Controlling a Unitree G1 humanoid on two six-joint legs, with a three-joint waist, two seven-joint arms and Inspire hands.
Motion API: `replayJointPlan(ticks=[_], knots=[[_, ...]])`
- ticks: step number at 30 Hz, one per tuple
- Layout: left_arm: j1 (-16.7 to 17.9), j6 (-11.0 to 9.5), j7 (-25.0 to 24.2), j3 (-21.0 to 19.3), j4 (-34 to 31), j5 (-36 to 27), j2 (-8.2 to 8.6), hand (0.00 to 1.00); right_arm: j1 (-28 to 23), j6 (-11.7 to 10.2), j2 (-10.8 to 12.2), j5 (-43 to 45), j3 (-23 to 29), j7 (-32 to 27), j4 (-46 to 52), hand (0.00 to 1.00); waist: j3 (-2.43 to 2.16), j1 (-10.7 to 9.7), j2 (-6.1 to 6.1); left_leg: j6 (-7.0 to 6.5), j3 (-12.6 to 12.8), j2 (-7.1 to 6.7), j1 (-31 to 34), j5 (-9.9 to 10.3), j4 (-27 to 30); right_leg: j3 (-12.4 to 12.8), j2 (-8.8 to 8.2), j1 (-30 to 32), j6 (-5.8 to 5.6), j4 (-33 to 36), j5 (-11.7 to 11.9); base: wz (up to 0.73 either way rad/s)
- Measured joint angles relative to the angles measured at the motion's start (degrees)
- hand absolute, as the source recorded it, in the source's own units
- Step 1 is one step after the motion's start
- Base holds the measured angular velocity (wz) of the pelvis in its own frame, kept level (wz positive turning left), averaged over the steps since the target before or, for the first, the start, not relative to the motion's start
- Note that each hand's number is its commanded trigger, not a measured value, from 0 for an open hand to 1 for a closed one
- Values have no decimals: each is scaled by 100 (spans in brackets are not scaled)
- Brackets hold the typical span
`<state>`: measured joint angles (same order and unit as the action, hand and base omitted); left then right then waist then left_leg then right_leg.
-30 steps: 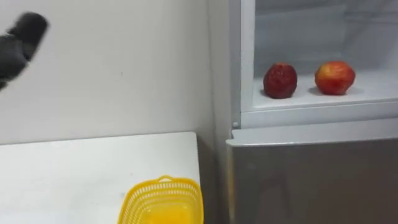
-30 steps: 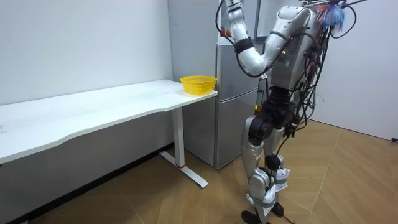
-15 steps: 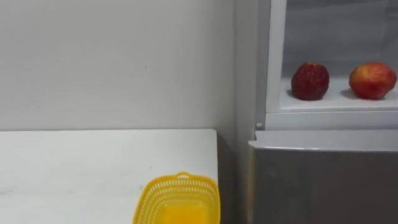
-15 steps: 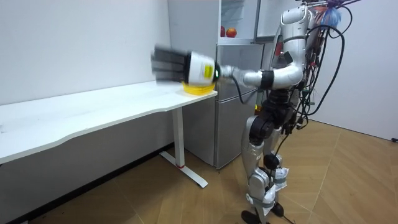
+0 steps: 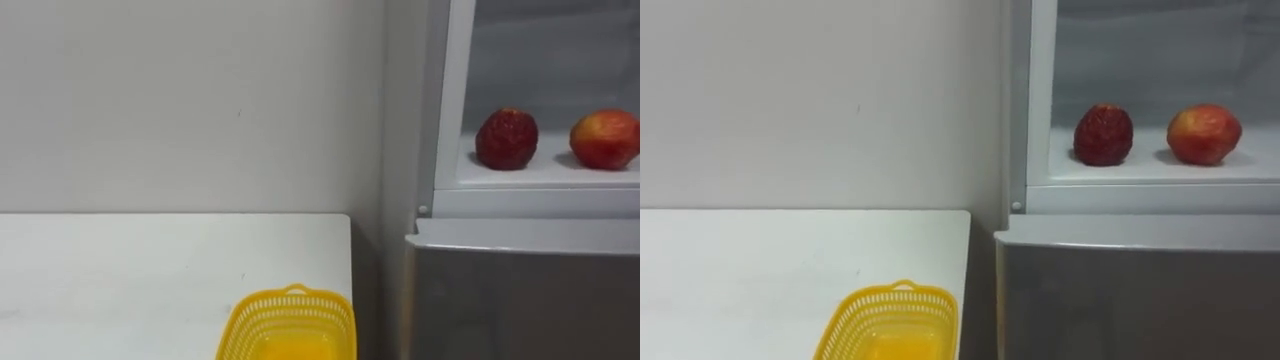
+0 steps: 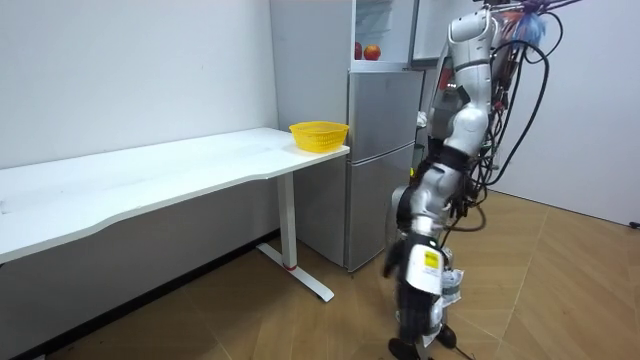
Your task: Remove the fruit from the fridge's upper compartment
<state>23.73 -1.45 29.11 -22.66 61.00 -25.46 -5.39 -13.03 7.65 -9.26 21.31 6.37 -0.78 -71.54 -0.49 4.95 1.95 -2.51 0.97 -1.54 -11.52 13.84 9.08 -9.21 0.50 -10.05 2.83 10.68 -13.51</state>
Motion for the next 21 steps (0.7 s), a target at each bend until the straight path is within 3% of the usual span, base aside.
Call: replayJointPlan(ticks=[4, 8, 11, 16, 21], knots=[[31, 426, -688, 774, 218, 1644, 1, 0, 35, 2, 1, -35, -104, 33, -79, 0, 4, -95, -40, -5, -41, -13, 43, 3, 73, -103, -34, -40, -4, 5, 2, 13], [-463, 675, -1129, 1427, 200, 2855, -35, 0, 249, 38, 7, -52, -327, 102, -246, 0, 5, -340, -72, -3, -93, -12, 97, -4, 118, -139, -35, -35, -6, 27, 11, 10], [-887, 737, -1389, 1656, 180, 3174, -31, 0, 276, 80, 8, -58, -416, 100, -240, 0, 10, -456, -95, 0, -20, -4, 98, -5, 112, -83, -26, 4, -4, 65, 11, -8], [-1194, 708, -1638, 1859, 63, 3245, -31, 0, 273, 122, 49, -78, -513, 92, -210, 0, 21, -538, -141, -5, 80, 0, 104, -6, 43, 58, -14, 113, -5, 110, 10, -18], [-1130, 684, -1737, 2036, -124, 3322, -28, 0, 287, 114, 77, -96, -522, 77, 89, 0, 47, -597, -203, -9, 207, -4, 113, -4, 17, 140, -15, 193, -25, 112, 2, -10]])
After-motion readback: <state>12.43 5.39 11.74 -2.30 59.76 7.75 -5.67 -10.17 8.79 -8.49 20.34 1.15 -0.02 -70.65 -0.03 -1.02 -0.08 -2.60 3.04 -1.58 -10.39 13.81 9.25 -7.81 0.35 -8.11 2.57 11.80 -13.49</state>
